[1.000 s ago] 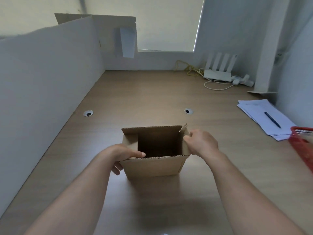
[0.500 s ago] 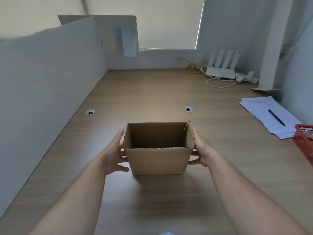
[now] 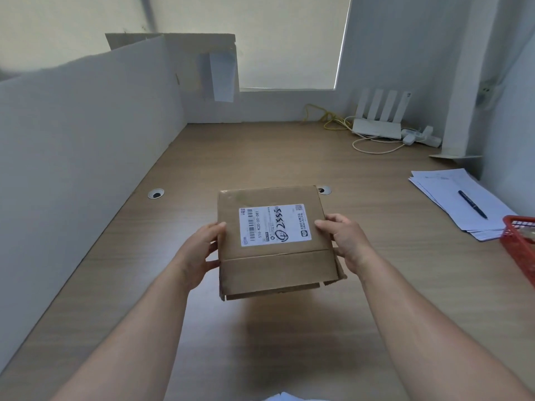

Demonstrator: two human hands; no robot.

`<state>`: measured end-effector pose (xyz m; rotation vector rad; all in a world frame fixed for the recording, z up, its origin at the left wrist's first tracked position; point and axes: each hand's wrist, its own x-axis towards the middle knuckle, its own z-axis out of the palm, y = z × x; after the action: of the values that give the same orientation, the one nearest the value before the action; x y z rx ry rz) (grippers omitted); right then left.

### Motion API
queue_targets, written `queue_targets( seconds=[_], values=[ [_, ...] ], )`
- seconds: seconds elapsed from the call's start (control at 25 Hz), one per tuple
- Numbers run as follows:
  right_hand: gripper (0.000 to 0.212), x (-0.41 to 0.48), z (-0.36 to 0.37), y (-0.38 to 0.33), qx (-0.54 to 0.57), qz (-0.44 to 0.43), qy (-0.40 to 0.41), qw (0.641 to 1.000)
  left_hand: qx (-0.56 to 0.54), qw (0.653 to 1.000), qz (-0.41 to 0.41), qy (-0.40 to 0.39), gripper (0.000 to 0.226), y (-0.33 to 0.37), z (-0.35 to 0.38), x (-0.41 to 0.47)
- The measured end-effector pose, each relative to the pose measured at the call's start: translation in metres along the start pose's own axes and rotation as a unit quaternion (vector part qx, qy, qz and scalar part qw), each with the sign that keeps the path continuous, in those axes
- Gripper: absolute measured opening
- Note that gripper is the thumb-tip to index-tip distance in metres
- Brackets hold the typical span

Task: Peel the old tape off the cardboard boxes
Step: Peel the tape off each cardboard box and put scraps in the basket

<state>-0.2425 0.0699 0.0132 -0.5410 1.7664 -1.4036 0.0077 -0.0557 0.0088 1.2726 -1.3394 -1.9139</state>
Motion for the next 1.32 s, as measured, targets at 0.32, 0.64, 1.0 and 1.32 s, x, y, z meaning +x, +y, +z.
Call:
queue_targets(
  seconds=[0.32,0.64,1.0,1.32],
  values=[
    [0.028,0.000,0.010,0.010,0.004,-0.019,-0.003,1.000,-0.012,1.000,-0.004,0.026,0.032,-0.019,-0.003,0.000],
    [0.033,0.002,0.020,0.013,-0.012,-0.063,0.015,0.998,-0.032,0.996,0.052,0.072,0.048,-0.022,-0.011,0.001],
    [0.031,-0.008,0.064,0.032,0.100,0.055,-0.123,0.986,0.219,0.922,0.251,0.198,0.051,0.028,-0.015,-0.026],
    [0.020,-0.019,0.092,0.113,0.149,0.263,-0.178,0.936,0.508,0.793,0.303,0.148,0.048,0.025,0.002,-0.032]
  ],
)
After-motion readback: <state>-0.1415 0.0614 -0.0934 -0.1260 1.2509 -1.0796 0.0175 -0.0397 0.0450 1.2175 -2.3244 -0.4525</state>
